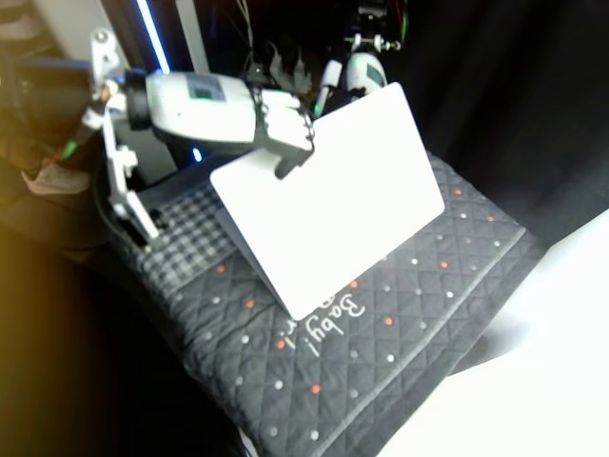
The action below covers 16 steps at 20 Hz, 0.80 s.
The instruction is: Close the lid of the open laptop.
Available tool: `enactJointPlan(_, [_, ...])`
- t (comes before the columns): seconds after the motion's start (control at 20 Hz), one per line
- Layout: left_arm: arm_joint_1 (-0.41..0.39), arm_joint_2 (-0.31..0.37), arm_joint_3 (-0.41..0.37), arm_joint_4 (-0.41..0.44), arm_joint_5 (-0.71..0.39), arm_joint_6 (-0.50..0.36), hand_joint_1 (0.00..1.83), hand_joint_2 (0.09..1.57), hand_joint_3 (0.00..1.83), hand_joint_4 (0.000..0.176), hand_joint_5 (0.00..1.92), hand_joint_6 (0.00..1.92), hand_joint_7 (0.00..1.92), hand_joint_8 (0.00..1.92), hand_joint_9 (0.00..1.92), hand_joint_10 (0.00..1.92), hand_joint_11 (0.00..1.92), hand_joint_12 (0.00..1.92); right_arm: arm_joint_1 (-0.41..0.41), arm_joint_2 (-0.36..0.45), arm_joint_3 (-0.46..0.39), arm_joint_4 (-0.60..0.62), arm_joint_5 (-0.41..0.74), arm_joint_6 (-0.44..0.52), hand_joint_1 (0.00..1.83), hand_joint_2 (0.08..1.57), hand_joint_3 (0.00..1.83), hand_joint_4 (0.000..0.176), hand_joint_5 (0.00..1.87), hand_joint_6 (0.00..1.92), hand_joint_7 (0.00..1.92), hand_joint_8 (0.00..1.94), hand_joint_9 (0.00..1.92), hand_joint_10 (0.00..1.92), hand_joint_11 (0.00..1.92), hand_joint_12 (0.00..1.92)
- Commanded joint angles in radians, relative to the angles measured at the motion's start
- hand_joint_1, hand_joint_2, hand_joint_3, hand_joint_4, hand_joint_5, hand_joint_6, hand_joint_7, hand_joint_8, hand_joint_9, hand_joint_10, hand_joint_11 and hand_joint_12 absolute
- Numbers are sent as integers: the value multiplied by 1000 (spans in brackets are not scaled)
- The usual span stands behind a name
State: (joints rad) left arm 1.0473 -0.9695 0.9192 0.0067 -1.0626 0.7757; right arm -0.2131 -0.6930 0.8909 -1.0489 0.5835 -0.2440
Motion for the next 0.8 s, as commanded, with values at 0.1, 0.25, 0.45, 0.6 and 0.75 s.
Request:
enactJointPlan(0.1, [13, 35, -26, 8, -132, 8, 692, 1447, 0, 78, 428, 1722, 608, 574, 447, 1285, 234, 1820, -15, 11, -2, 32, 64, 7, 372, 1499, 8, 0, 4, 946, 195, 786, 149, 1480, 181, 1921])
enactJointPlan(0.25, [37, 76, -55, 8, -226, 8, 1020, 1333, 3, 0, 602, 1527, 813, 1740, 1056, 1887, 1133, 1920, -56, 5, -3, 32, 64, 19, 298, 1546, 16, 0, 2, 822, 159, 782, 121, 1432, 156, 1921])
enactJointPlan(0.45, [55, 126, -84, 4, -369, 11, 779, 1371, 16, 103, 557, 1680, 889, 1754, 898, 1862, 741, 1921, -105, -10, 5, 32, 64, 44, 197, 1541, 1, 0, 23, 822, 218, 772, 188, 1509, 257, 1921])
enactJointPlan(0.6, [66, 155, -101, -26, -432, 57, 945, 1321, 2, 0, 635, 1519, 840, 1459, 901, 1653, 631, 1732, -147, -31, 16, 33, 64, 58, 272, 1526, 0, 0, 12, 840, 239, 895, 253, 1497, 282, 1921])
enactJointPlan(0.75, [66, 158, -92, -75, -466, 86, 1032, 1393, 4, 0, 454, 1638, 609, 1729, 624, 1568, 528, 1770, -182, -54, 34, 32, 64, 83, 306, 1494, 0, 0, 6, 755, 211, 854, 274, 1435, 316, 1914])
